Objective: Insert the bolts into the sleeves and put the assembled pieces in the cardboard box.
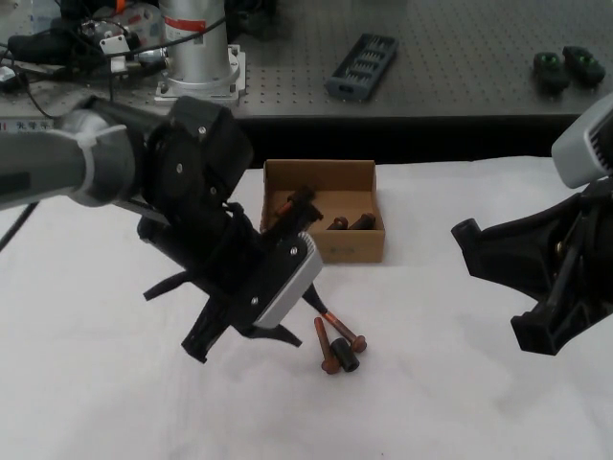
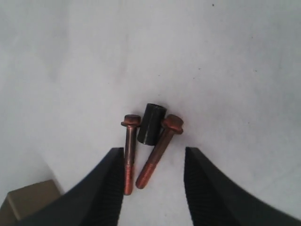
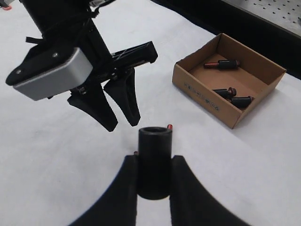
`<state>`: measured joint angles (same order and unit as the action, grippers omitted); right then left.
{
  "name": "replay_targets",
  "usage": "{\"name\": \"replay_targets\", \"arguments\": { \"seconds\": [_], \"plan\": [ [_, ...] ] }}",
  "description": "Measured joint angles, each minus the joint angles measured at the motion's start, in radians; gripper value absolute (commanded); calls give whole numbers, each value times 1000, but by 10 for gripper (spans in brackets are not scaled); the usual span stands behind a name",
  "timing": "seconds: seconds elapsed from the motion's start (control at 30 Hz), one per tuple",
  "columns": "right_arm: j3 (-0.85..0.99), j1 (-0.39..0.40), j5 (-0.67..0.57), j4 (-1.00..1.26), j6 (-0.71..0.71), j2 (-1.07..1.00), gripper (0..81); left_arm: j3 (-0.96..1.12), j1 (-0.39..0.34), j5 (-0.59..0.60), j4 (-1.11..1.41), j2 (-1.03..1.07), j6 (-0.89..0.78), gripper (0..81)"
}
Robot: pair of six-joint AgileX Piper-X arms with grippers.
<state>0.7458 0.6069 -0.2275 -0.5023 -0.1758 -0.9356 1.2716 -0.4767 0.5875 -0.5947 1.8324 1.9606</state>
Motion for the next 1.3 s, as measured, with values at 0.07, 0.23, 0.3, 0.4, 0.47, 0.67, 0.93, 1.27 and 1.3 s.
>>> {"name": "replay_targets", "arguments": {
  "seconds": [0.07, 0.23, 0.3, 0.4, 0.47, 0.67, 0.93, 1.27, 1.3],
  "plan": [
    [0, 0, 0, 0, 0, 0, 19, 0, -2, 0, 16, 22, 17, 306],
    [0, 0, 0, 0, 1, 0, 19, 0, -2, -2, 60, 74, 33, 306],
    [0, 0, 0, 0, 1, 0, 19, 0, -2, -11, 129, 84, 36, 306],
    [0, 0, 0, 0, 3, 0, 19, 0, -2, -15, 152, 88, 36, 305],
    [0, 0, 0, 0, 3, 0, 19, 0, -2, -15, 152, 88, 36, 294],
    [0, 0, 0, 0, 3, 0, 19, 2, -2, -15, 156, 103, 36, 271],
    [0, 0, 0, 0, 3, 0, 19, 2, -5, -15, 156, 113, 36, 271],
    [0, 0, 0, 0, 3, 0, 19, 72, -14, -15, 156, 185, 36, 271],
    [0, 0, 0, 0, 3, 0, 19, 79, -16, -15, 156, 191, 36, 271]
  ]
}}
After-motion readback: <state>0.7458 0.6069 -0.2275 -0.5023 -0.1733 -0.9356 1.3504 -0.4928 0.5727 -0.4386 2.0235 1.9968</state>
